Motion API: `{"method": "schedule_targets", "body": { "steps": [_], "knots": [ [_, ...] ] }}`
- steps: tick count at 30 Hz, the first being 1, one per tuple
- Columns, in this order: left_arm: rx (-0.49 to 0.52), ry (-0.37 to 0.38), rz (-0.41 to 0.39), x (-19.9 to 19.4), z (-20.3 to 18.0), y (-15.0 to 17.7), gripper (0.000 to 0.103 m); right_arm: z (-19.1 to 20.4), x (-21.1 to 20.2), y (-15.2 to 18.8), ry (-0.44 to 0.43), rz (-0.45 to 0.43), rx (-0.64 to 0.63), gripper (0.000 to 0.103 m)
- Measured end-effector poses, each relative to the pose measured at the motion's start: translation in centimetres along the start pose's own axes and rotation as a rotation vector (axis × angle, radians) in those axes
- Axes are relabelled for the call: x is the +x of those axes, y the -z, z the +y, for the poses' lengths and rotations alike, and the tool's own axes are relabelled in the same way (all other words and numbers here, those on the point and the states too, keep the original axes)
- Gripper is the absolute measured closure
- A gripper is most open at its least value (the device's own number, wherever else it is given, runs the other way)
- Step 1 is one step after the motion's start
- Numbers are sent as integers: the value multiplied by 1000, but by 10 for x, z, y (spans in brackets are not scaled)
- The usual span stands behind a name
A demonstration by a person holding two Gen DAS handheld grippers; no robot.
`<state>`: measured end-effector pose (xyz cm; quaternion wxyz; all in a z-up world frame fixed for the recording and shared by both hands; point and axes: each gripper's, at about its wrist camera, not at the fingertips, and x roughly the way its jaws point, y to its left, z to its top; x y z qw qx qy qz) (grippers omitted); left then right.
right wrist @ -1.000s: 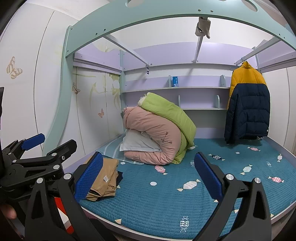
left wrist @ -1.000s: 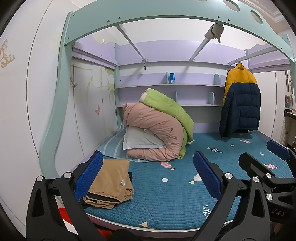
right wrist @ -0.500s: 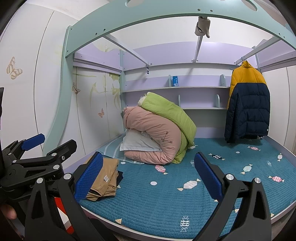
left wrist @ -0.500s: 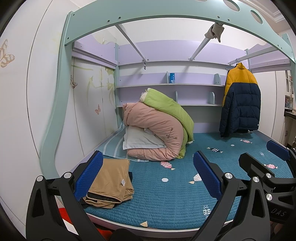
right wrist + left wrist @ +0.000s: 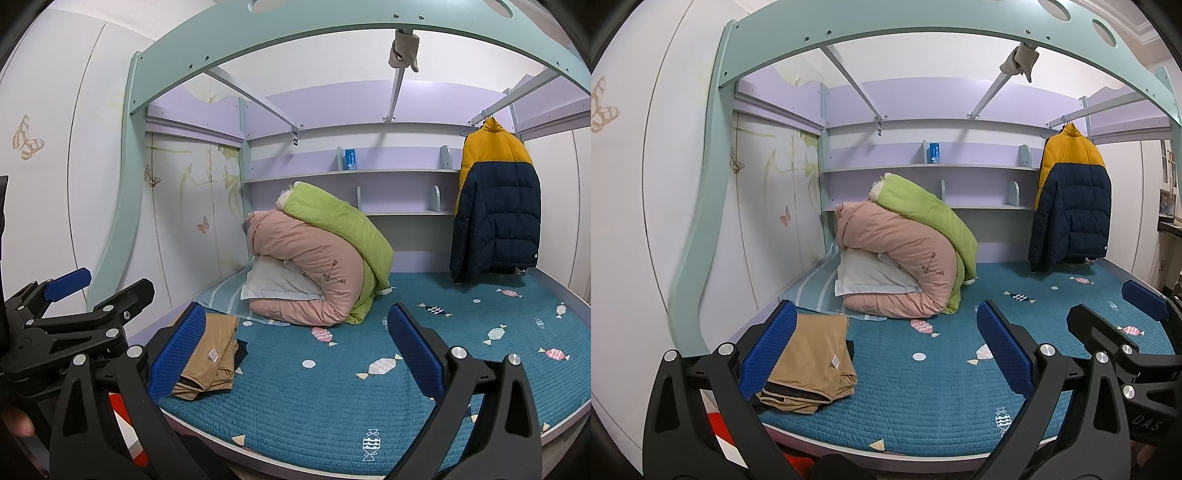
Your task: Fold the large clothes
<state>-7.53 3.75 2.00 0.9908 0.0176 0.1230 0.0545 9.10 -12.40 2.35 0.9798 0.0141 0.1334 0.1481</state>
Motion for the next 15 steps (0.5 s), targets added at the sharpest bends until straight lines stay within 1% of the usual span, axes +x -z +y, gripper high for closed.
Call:
{"method": "schedule_targets", "body": {
  "steps": [15],
  "knots": [
    [-1, 1, 2, 1, 0, 0, 5, 1, 2, 1, 3, 5, 5, 8]
  ]
}}
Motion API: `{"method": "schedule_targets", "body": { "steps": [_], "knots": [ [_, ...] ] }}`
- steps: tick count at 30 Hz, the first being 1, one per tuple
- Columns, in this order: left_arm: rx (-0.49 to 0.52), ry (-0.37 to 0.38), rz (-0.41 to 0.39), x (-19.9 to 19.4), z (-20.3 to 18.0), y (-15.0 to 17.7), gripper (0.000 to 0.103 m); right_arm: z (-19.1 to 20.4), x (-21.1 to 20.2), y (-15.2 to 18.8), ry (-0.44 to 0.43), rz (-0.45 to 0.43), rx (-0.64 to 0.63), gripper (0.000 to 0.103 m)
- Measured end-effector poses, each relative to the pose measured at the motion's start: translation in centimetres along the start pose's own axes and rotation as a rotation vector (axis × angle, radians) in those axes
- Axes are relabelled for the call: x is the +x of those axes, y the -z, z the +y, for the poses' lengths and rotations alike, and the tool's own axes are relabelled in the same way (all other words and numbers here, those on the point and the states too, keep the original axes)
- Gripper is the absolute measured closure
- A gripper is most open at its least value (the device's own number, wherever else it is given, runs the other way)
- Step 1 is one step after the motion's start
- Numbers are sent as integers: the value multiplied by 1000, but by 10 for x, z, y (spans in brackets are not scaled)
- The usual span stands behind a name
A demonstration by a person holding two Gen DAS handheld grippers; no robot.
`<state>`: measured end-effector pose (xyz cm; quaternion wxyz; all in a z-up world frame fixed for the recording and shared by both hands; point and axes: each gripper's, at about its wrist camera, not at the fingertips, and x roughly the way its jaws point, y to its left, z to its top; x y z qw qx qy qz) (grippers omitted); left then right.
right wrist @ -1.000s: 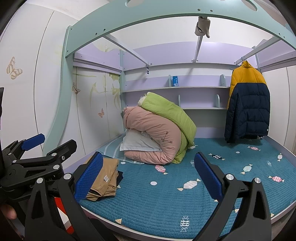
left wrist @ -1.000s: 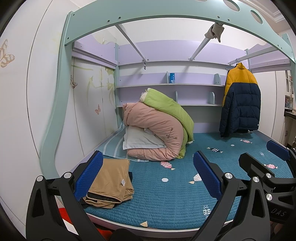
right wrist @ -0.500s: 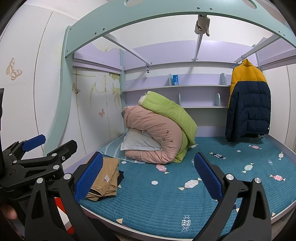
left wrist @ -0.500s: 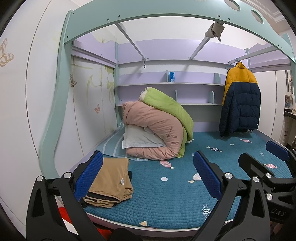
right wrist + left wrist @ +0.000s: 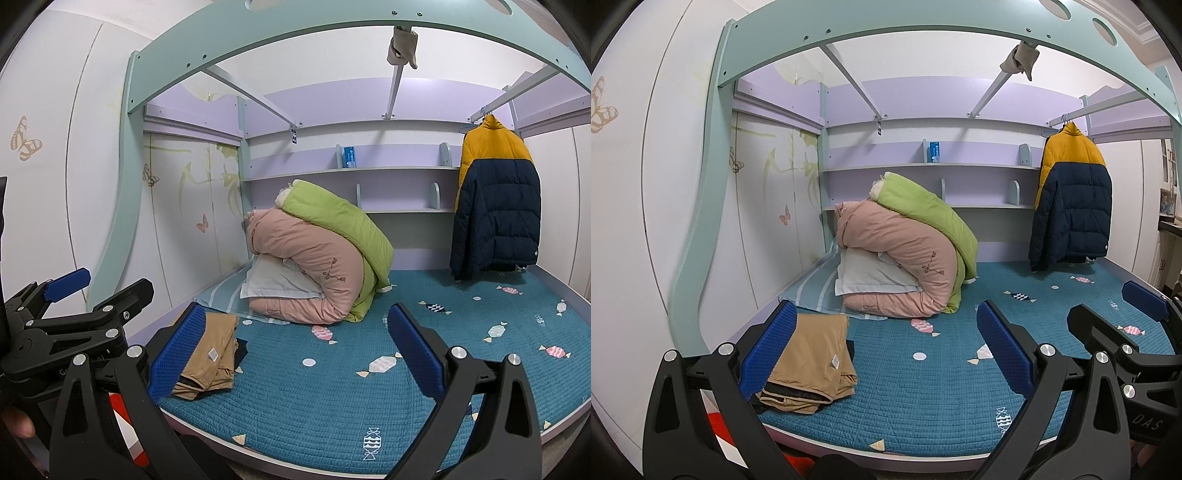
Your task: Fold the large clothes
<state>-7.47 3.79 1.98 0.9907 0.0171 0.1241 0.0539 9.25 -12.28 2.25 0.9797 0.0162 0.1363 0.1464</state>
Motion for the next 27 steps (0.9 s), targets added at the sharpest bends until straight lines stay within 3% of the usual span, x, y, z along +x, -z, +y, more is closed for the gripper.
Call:
{"method": "schedule_targets", "body": {
  "steps": [27],
  "knots": [
    [13, -6, -15, 6, 0, 4, 5, -1, 1, 4, 3, 6, 8, 8]
  ]
}}
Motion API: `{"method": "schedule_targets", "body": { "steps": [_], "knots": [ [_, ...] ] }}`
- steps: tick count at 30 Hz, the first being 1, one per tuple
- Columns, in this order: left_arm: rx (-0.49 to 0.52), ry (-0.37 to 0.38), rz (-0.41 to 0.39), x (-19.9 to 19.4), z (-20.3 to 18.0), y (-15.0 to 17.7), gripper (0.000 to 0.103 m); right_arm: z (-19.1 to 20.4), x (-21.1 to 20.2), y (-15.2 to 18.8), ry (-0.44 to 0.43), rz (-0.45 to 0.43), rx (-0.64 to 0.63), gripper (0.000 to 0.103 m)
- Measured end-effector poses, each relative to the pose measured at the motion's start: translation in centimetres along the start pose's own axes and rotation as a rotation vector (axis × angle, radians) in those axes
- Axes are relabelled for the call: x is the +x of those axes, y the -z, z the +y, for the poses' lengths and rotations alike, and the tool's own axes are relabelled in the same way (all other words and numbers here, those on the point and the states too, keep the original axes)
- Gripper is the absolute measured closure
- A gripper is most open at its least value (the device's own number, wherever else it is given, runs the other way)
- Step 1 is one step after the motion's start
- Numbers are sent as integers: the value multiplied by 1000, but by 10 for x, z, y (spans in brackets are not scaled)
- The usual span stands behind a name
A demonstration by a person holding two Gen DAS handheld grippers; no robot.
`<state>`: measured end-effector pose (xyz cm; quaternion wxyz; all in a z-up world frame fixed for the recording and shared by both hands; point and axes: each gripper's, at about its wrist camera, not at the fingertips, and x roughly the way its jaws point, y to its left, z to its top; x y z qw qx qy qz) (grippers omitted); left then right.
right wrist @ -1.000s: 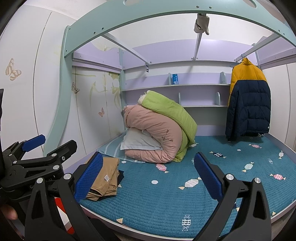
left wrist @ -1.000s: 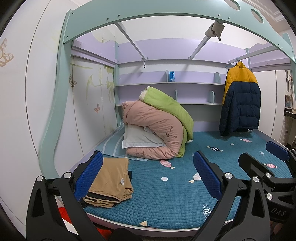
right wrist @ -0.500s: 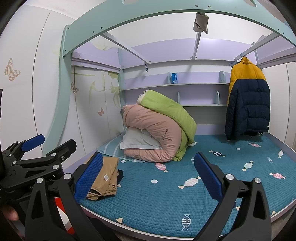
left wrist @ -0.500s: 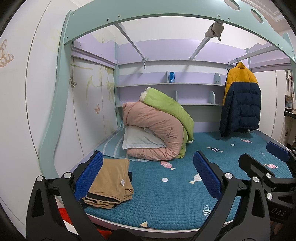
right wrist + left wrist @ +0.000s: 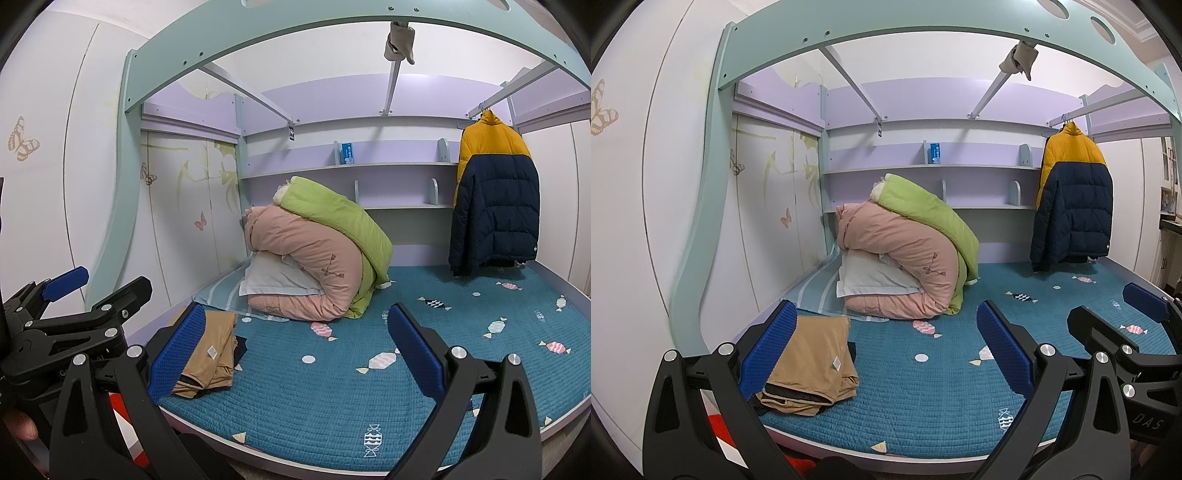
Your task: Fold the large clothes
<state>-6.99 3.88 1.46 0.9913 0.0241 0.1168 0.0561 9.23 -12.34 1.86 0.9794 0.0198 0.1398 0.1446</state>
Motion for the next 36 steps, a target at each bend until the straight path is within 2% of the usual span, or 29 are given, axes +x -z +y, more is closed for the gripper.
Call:
{"method": "schedule_targets", "body": {
  "steps": [36],
  "knots": [
    [3, -10, 20, 6, 9, 8, 5, -6, 2, 8, -6, 14, 18, 8]
  ]
}}
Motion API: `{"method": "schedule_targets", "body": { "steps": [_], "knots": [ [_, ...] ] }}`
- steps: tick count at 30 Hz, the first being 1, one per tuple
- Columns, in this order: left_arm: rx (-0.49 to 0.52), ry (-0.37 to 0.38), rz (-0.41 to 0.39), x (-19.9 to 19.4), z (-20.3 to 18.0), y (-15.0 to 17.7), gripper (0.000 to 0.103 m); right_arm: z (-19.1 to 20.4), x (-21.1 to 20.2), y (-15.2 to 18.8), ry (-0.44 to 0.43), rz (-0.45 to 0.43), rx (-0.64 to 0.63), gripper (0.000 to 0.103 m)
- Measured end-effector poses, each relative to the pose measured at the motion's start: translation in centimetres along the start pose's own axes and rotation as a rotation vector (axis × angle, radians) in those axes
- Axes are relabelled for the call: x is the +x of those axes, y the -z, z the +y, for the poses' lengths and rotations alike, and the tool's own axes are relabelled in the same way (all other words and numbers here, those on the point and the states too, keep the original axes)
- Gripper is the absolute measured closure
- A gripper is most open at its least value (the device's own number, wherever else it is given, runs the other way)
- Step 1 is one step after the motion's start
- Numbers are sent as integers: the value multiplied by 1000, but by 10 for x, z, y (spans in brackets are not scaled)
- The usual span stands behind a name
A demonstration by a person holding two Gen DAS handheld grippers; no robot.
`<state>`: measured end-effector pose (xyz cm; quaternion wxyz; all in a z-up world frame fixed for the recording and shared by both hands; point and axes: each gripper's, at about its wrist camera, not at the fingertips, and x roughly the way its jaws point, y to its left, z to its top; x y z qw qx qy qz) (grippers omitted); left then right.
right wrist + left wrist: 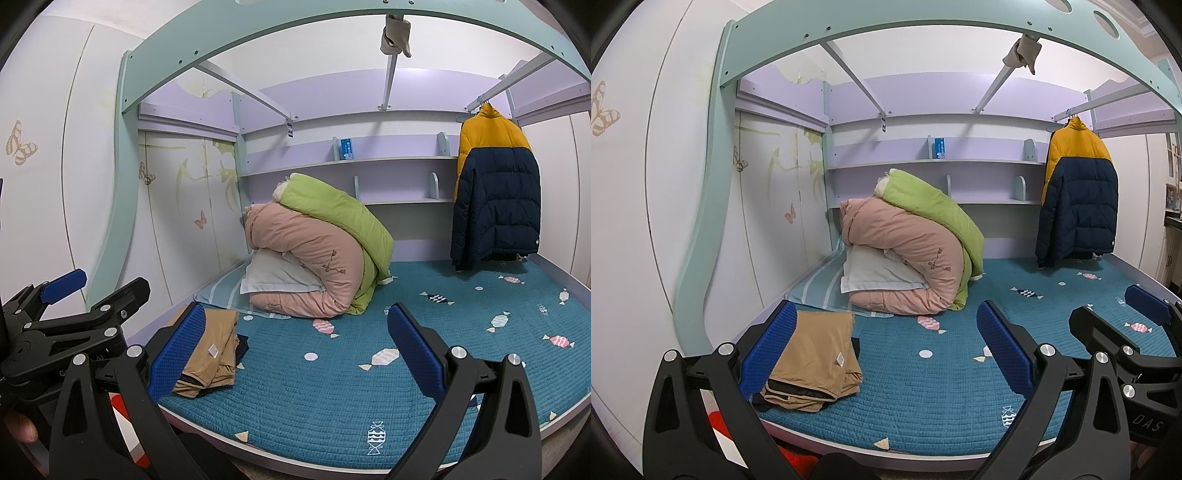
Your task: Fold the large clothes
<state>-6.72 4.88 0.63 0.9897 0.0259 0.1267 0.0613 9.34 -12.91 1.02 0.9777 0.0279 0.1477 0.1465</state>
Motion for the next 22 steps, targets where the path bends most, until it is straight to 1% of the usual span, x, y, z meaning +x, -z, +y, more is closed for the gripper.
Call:
{"method": "schedule_targets", "body": {
  "steps": [7, 14, 17, 20, 22],
  "knots": [
    [4, -6, 2, 1, 1, 0, 5, -1, 0, 0, -1, 2, 4, 8],
    [25, -13, 16, 14, -3, -1, 5, -10, 8, 2, 0, 13, 33, 8],
    [40, -6, 33, 27, -14, -2, 5, -23, 18, 6, -1, 31, 64, 8],
    [66, 19, 64, 44, -30, 1, 5, -41, 27, 11, 7, 57, 106, 8],
    [95, 29, 84, 58, -45, 5, 5, -58, 33, 19, 41, 73, 130, 8]
  ]
}}
